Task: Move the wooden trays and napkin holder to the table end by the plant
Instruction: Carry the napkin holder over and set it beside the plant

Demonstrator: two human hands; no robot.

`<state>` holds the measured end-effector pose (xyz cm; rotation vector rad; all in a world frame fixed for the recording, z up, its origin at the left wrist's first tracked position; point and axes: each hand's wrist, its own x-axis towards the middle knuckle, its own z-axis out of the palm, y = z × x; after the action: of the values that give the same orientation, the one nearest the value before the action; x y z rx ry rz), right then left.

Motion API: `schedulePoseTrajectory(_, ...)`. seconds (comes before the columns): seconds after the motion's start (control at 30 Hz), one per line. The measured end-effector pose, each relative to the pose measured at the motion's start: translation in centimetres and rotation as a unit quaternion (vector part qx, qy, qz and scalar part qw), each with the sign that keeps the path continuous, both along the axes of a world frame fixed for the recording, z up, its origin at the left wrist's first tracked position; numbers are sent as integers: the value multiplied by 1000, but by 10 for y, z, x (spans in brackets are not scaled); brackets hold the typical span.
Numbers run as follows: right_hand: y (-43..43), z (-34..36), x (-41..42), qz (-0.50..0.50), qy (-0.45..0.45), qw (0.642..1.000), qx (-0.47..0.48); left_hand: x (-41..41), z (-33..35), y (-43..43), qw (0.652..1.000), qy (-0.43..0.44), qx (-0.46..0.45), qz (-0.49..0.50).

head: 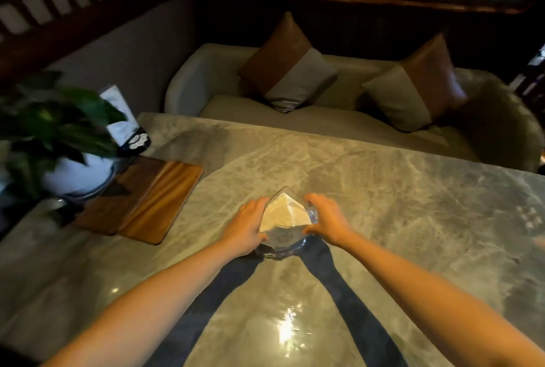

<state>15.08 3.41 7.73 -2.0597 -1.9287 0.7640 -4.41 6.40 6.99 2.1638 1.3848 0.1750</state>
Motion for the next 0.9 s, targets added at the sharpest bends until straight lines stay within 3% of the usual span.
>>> schedulePoseTrajectory(0.27, 47, 31, -155, 164, 12, 985, 59, -162, 30, -12, 988, -27, 27, 152)
schedulePoseTrajectory(0.63, 105, 55, -368, 370, 41, 922, 105, -349, 46, -33, 923, -33, 75, 377)
schedulePoseTrajectory(0.9, 141, 40, -478, 425, 42, 901, 72, -431, 31, -21, 893, -15, 82, 443)
